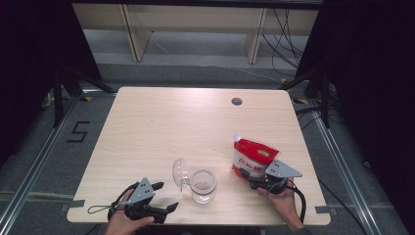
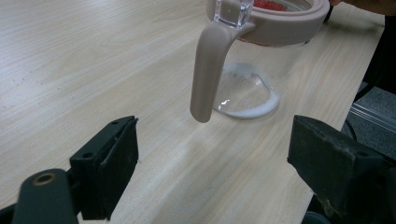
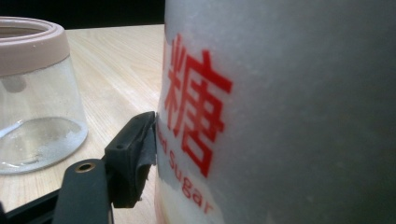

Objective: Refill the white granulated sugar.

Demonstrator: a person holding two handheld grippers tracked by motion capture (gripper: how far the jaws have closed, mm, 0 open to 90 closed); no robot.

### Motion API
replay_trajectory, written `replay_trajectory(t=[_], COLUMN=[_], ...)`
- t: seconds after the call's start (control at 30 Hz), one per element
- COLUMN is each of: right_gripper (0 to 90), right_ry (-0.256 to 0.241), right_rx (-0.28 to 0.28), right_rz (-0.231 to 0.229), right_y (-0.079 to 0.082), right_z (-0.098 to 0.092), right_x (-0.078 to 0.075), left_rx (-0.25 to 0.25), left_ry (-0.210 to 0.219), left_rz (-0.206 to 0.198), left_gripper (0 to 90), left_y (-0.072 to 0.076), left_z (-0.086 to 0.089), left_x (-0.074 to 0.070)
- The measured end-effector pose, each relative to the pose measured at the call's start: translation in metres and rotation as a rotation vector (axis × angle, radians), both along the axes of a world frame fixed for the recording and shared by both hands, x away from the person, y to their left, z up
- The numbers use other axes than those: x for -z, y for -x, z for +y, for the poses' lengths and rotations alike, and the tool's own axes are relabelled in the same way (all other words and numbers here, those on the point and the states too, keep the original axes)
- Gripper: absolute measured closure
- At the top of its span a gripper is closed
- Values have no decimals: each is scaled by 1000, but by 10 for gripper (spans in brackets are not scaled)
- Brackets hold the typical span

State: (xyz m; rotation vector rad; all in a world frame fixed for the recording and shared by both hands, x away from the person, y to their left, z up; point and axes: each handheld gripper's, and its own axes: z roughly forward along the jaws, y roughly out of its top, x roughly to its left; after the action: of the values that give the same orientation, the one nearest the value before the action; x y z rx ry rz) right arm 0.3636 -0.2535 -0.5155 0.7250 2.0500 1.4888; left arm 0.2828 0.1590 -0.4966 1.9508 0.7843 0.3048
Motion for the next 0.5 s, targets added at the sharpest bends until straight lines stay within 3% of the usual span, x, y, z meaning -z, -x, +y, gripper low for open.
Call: replay_trajectory(t=[0.13,0.2,0.23,0.27,0.33,0.4,0.43,0.5], right_gripper=[369,404,418,433,442,451,452,454], right_ry=[9,12,25,2,-5,18,41,63], right_rx=[4,-5,-7,-6,12,11,22,11], right_rz=[-40,-26,-48,-20,-44,-25,-50,-63], right_y=[0,3,3,5,7,11,10,10], right_z=[2,3,3,4,7,9,9,10], right_x=[0,-1,-2,-3,-3,-6,-6,-7], left_rx=[2,4,3,2,2,-1,-1,1], left_ry=[-8,-11,-24,-11,-8,-5,14,11], left_rz=[1,-3,-3,-1,-5,-3,-3,-5], left_gripper=[158,158,158,159,159,159,159,159], left_y=[0,0,0,0,0,0,0,-1], left_z=[0,1,1,1,1,1,0,0], left_x=[0,0,-1,0,0,0,1,0])
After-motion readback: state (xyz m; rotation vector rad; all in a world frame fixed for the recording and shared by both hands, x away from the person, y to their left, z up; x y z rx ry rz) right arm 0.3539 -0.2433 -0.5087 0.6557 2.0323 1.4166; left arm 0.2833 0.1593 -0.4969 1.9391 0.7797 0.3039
